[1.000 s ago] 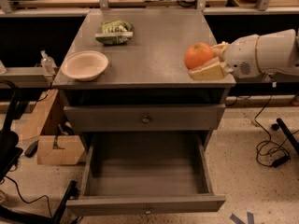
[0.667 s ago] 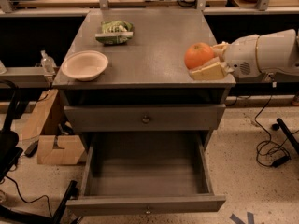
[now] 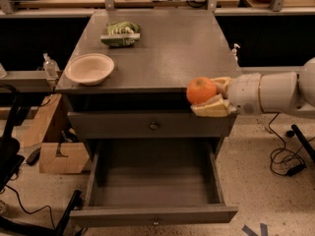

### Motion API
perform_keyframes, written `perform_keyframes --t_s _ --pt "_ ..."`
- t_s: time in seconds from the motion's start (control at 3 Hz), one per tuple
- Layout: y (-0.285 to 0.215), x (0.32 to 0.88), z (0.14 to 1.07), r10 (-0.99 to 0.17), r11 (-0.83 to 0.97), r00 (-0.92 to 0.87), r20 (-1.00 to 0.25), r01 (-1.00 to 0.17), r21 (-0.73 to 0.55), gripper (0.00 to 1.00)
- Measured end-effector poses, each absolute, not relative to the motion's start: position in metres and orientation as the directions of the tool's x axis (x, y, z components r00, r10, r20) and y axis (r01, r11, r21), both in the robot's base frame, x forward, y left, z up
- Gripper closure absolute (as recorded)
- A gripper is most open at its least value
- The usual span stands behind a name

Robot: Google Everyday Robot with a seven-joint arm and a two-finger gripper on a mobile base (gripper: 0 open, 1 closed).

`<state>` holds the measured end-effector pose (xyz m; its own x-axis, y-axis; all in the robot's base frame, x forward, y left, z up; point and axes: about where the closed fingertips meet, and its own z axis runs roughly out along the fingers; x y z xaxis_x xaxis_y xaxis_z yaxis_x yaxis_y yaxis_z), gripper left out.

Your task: Place orange into middle drawer

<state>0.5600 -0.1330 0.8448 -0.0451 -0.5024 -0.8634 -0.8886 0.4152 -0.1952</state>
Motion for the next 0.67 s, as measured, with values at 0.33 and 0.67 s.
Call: perform_keyframes --t_s 0.33,0.67 --pt "-0.114 0.530 0.802 -0.524 0.342 0.009 -0.852 -0.914 -0.219 1.00" --pt "-0.092 0.509 0.745 -0.535 0.284 0.038 -0.844 -0.933 -0.223 1.00"
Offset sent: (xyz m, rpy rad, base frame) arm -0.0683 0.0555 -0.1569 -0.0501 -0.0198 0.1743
